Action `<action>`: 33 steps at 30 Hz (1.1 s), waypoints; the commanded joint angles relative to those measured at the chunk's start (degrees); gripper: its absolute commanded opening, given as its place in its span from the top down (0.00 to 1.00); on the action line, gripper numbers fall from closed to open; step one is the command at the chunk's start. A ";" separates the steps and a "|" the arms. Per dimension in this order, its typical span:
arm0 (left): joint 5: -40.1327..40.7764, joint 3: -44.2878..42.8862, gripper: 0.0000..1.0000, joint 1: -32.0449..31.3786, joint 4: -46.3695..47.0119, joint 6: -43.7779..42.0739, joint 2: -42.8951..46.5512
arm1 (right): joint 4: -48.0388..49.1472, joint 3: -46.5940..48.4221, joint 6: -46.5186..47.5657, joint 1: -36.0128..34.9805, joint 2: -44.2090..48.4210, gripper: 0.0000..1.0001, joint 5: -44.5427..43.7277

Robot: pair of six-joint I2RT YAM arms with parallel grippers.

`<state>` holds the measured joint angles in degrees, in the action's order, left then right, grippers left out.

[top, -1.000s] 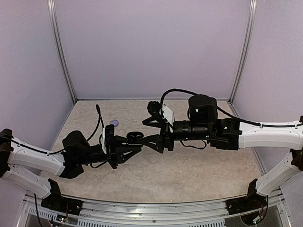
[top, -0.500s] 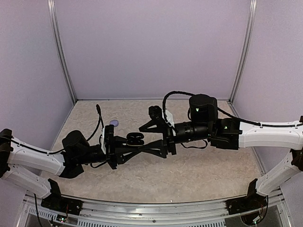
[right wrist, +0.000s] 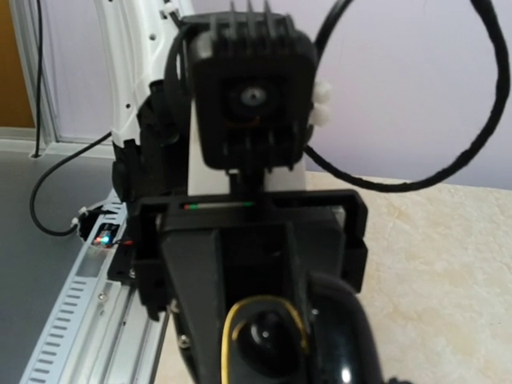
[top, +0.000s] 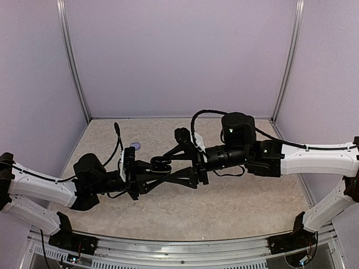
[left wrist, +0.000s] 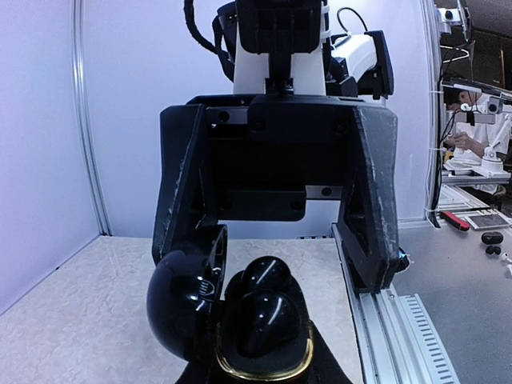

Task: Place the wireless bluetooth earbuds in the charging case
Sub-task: Close the charging case.

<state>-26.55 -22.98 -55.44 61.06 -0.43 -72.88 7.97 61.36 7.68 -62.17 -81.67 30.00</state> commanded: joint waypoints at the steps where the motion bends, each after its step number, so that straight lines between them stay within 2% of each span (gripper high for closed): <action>1: 0.69 -1.91 1.00 0.06 0.56 0.16 0.88 | -0.50 1.43 0.49 0.22 -0.03 0.32 3.36; 14: 1.54 -2.35 1.00 0.88 -0.09 1.97 0.81 | -3.02 1.10 2.50 0.13 0.85 0.48 6.70; 24: -1.11 -2.70 1.00 0.58 -0.94 0.69 0.73 | -4.23 1.20 2.17 0.32 2.12 0.56 -0.38; 33: -0.50 -3.14 1.00 -0.63 -2.52 -1.16 0.81 | -5.20 2.09 2.08 0.33 0.68 0.65 -0.36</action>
<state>-26.96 -23.99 -55.44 58.85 0.08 -72.88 3.46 61.60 10.02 -61.71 -80.86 29.95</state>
